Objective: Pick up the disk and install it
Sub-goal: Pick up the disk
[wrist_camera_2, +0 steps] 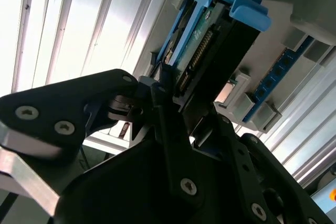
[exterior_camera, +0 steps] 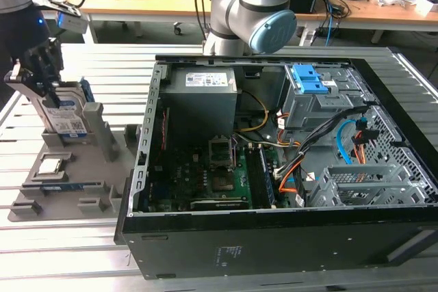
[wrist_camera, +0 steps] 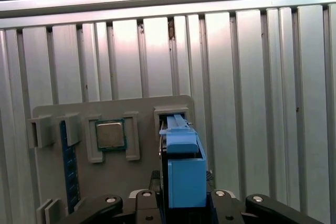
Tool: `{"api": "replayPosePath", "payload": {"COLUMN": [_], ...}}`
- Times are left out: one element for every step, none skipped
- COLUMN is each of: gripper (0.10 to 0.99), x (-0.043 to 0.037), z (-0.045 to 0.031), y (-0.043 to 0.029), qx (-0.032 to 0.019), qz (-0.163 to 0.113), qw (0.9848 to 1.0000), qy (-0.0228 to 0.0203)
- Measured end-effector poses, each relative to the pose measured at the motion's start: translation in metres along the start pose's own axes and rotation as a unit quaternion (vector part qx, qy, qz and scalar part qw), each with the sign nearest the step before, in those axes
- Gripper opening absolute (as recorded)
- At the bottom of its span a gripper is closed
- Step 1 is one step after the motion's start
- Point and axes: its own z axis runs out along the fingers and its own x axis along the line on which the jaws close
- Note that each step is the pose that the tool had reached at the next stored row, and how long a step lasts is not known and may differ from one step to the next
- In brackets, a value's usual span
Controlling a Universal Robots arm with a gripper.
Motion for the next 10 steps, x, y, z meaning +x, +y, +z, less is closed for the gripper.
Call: {"api": "replayPosePath", "payload": {"gripper": [0.365, 0.365, 0.365, 0.365, 0.365, 0.365, 0.365, 0.365, 0.365, 0.365], "x": [0.0000, 0.0001, 0.0001, 0.0002, 0.0002, 0.0002, 0.0003, 0.0003, 0.0003, 0.0004], "z": [-0.0012, -0.0026, -0.0038, -0.0048, -0.0063, -0.0073, -0.0087, -0.0102, -0.0113, -0.0125], "y": [0.0000, -0.0001, -0.0001, -0.0001, -0.0001, -0.0002, -0.0002, -0.0002, -0.0003, -0.0003], "qx": [0.0000, 0.0000, 0.0000, 0.0000, 0.0000, 0.0000, 0.0000, 0.0000, 0.0000, 0.0000], "qz": [0.000, 0.000, 0.000, 0.000, 0.000, 0.000, 0.000, 0.000, 0.000, 0.000], "qw": [1.0000, 1.0000, 1.0000, 1.0000, 1.0000, 1.0000, 1.0000, 1.0000, 1.0000, 1.0000], "qy": [0.0000, 0.0000, 0.0000, 0.0000, 0.0000, 0.0000, 0.0000, 0.0000, 0.0000, 0.0000]}}
